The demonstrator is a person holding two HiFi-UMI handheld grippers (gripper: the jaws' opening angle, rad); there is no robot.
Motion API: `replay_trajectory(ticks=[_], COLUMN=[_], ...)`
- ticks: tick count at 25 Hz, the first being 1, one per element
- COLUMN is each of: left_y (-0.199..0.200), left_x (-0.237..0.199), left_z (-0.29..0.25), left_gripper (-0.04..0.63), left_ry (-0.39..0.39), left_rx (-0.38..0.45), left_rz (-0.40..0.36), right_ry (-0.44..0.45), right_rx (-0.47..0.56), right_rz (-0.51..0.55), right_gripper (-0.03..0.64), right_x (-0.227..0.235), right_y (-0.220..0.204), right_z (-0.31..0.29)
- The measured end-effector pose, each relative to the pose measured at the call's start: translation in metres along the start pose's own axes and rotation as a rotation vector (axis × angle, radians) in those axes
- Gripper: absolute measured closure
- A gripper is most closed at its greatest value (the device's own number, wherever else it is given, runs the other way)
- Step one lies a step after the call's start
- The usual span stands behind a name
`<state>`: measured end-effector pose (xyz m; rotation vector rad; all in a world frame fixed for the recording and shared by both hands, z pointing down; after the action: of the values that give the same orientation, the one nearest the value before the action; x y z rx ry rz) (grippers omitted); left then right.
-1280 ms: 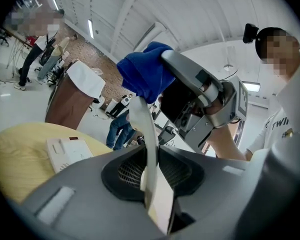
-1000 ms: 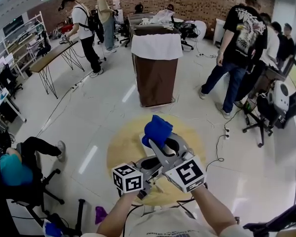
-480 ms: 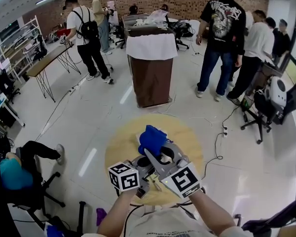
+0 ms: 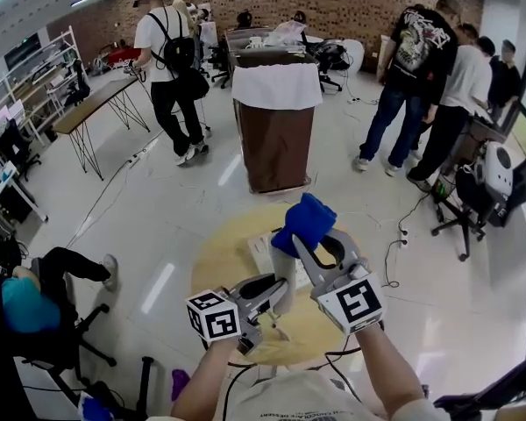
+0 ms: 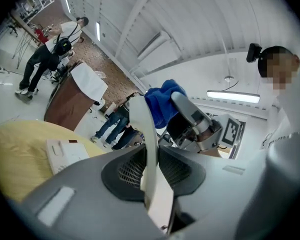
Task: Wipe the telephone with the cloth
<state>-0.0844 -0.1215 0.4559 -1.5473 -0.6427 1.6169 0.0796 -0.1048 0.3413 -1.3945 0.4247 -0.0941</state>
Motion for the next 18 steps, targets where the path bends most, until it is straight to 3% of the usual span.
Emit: replay_trajectory(ticks=[3, 6, 12, 18], left_y=[0.004, 0.010, 0.028, 0.033], left_x=[0.002, 0.007, 0.031, 0.032], left_z=[0.009, 0.012, 0.012, 0.017], left_gripper=[0.520, 0.520, 0.520, 0.520], left_ry=[-0.020, -0.066, -0.209, -0.257], left_rx=[0.028, 0.047, 0.010, 0.027], left_rz=[0.022, 0.035, 0.031, 0.051], right_ry=[-0.050, -0.046, 0.142, 0.188], right_rx=[-0.014, -0.033, -0.022, 0.005], right_rz=[0.041, 0.069, 0.235, 0.321], right_gripper=[0.546, 0.546, 0.546, 0.546], right_x=[0.017, 0.024, -0.009, -0.027], right_y=[-0.014, -0.033, -0.051, -0.053], right_z=[0.001, -0.001, -0.011, -0.010])
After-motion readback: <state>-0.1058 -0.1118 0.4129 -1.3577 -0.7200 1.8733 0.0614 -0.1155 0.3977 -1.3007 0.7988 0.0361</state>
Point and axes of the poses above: the fingertips, and each gripper's own axes: z backward along the fingers, x to its right, y out of its top, the point moved 9 cm from there along z, backward along the fingers, and after that the axes turned 11 degrees about -y, right-handed, at the moved point
